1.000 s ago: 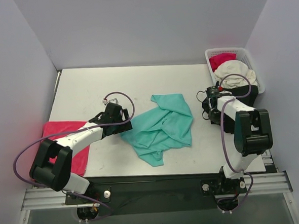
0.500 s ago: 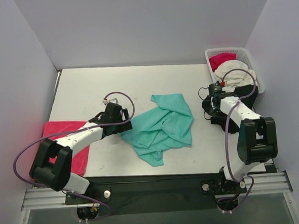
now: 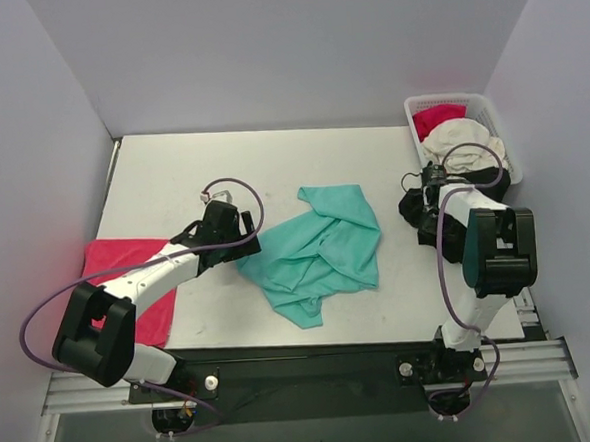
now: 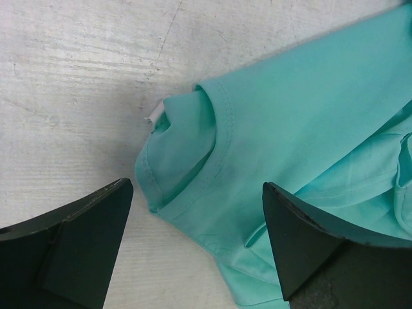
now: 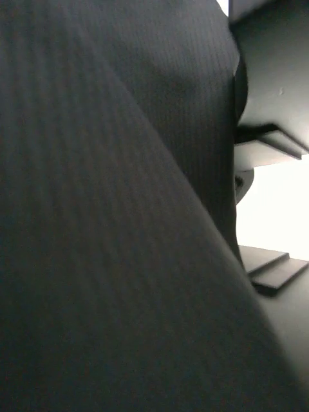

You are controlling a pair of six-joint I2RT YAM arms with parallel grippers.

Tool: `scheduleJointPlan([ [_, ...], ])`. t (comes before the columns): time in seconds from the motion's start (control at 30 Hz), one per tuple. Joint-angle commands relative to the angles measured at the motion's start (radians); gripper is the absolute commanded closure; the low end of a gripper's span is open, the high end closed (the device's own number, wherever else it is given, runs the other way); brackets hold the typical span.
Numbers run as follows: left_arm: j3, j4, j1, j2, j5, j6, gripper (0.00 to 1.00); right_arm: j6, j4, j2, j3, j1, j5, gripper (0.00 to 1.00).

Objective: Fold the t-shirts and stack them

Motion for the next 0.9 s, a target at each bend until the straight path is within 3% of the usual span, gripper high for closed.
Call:
scheduleJointPlan([
  [0.0,-0.005,0.032,-0.004,-0.028,0.024,0.007,0.07,-0.015,-0.036,0.0,0.015,-0.023,-0.063,0.57],
  [0.03,-0.008,0.032,-0.006,-0.026,0.024,0.007,0.07,-0.014,-0.038,0.0,0.015,-0.023,-0.066,0.61],
  [0.07,-0.008,0.034,-0.006,-0.025,0.026,0.005,0.07,-0.014,-0.038,0.0,0.014,-0.022,-0.069,0.79],
  [0.17,-0.011,0.036,-0.006,-0.026,0.026,0.005,0.07,0.003,-0.048,-0.017,0.015,-0.019,-0.057,1.0],
  [0.37,-0.013,0.042,-0.006,-0.025,0.027,-0.001,0.07,0.046,-0.084,-0.147,0.032,0.036,0.058,1.0],
  [0.43,-0.01,0.04,-0.004,-0.024,0.026,-0.001,0.07,0.048,-0.104,-0.22,0.048,0.117,0.122,1.0],
  [0.6,-0.008,0.029,-0.006,-0.032,0.014,-0.002,0.07,0.074,-0.148,-0.333,0.184,0.193,0.176,1.0],
  [0.87,-0.005,0.034,-0.006,-0.038,0.027,-0.007,0.07,-0.004,-0.122,-0.287,0.483,0.202,0.283,1.0],
])
